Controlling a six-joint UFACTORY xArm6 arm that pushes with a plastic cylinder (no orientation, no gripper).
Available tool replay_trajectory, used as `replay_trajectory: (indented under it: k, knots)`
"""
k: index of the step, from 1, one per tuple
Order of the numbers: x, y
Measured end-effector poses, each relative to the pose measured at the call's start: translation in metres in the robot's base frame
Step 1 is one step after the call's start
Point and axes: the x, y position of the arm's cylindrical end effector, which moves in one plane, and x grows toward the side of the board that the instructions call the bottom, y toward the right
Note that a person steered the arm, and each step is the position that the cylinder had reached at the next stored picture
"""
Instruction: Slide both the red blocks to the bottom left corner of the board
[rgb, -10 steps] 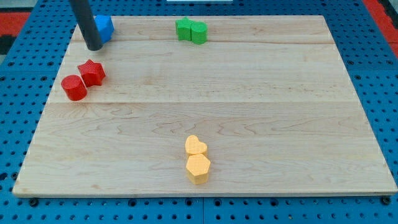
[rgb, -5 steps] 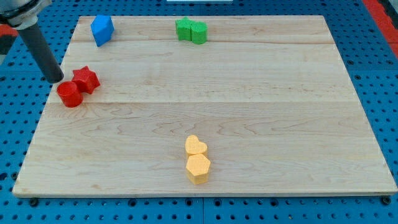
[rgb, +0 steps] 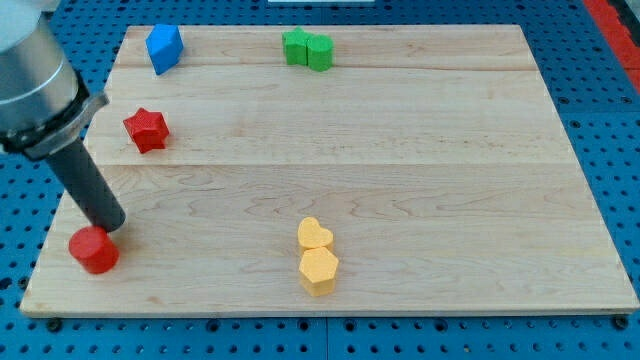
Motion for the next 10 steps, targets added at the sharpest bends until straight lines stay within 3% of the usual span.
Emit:
replay_trajectory:
  k: [2,3,4,5,7,9,10]
  knots:
    - [-0.105,0.069]
    - [-0.149,0.070]
    - [-0.157,0.043]
    - [-0.126,0.023]
    - [-0.141,0.001]
    - [-0.065,-0.017]
    - [-0.054,-0.017]
